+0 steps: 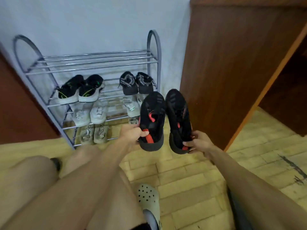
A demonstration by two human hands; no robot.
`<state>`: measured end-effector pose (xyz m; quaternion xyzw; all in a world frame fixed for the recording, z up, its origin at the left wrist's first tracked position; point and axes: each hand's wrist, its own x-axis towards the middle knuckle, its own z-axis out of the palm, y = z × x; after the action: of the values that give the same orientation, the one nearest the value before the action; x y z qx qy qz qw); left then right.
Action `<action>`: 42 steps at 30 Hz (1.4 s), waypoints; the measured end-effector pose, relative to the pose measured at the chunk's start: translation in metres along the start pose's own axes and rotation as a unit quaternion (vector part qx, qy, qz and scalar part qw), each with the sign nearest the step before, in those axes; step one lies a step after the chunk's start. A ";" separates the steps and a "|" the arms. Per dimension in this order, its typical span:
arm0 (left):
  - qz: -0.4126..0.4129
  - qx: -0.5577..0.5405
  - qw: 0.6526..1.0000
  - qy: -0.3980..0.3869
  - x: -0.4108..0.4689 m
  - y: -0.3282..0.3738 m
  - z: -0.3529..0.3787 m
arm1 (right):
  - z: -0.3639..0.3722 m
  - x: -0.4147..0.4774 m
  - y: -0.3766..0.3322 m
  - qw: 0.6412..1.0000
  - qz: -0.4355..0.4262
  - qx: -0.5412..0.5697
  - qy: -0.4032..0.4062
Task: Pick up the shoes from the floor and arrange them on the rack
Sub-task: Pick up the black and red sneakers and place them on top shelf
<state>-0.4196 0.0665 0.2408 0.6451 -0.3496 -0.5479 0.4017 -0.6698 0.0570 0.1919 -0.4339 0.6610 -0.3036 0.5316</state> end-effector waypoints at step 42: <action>0.152 0.173 0.968 0.098 0.217 0.264 -0.088 | 0.076 0.183 -0.340 0.985 -0.143 -0.095 0.027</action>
<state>-0.3019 -0.2293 0.3926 0.6944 -0.4919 -0.3462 0.3949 -0.5217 -0.2513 0.3858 -0.5641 0.6322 -0.3238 0.4210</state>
